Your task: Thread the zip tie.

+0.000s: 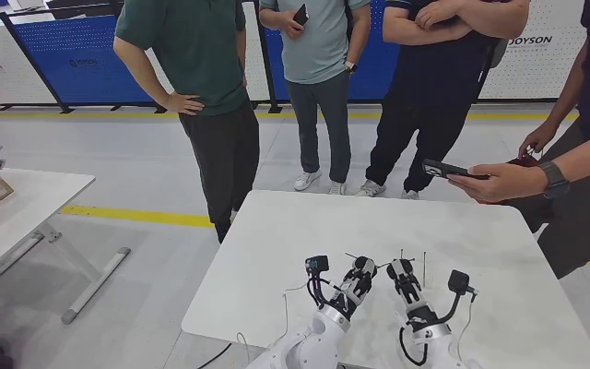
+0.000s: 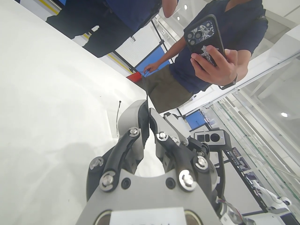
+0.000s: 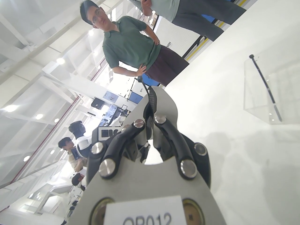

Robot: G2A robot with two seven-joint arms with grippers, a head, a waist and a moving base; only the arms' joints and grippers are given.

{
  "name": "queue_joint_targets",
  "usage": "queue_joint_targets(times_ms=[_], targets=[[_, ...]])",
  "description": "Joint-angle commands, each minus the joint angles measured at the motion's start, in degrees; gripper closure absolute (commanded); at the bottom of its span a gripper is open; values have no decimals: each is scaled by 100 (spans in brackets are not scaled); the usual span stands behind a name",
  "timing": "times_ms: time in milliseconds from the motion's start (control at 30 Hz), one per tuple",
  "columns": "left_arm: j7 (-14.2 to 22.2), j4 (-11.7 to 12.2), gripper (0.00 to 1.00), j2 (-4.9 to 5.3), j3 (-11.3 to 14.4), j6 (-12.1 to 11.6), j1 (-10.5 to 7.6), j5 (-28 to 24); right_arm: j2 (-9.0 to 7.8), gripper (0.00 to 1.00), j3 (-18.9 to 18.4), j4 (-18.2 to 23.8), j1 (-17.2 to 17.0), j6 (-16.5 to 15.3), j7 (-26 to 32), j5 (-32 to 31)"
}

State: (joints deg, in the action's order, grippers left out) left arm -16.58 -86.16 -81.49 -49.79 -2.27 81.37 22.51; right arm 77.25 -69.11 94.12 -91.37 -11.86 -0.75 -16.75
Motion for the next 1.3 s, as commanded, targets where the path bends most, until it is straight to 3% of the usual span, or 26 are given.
queue_joint_targets(times_ms=[0, 700, 733, 767, 833, 1033, 1267], targets=[[-12, -4, 100, -4, -3, -15, 6, -11, -2, 100, -12, 1, -11, 29, 1, -29], [57, -56, 100, -24, -30, 0, 35, 39, 0, 100, -12, -6, 45, 211, 206, 0], [58, -52, 100, -26, -28, 12, 32, 44, 0, 85, -15, -4, 40, 210, 208, 3], [58, -43, 100, -29, -27, 31, 26, 47, -1, 78, -26, -1, 33, 206, 198, 9], [50, -27, 100, -35, -27, 54, 18, 43, -2, 76, -35, 2, 21, 195, 198, 16], [26, 15, 100, -52, -30, 95, -2, 34, -4, 78, -57, 0, 2, 172, 180, 32], [-4, 27, 100, -66, -38, 123, -7, 33, -4, 91, -76, -4, -24, 115, 143, 51]])
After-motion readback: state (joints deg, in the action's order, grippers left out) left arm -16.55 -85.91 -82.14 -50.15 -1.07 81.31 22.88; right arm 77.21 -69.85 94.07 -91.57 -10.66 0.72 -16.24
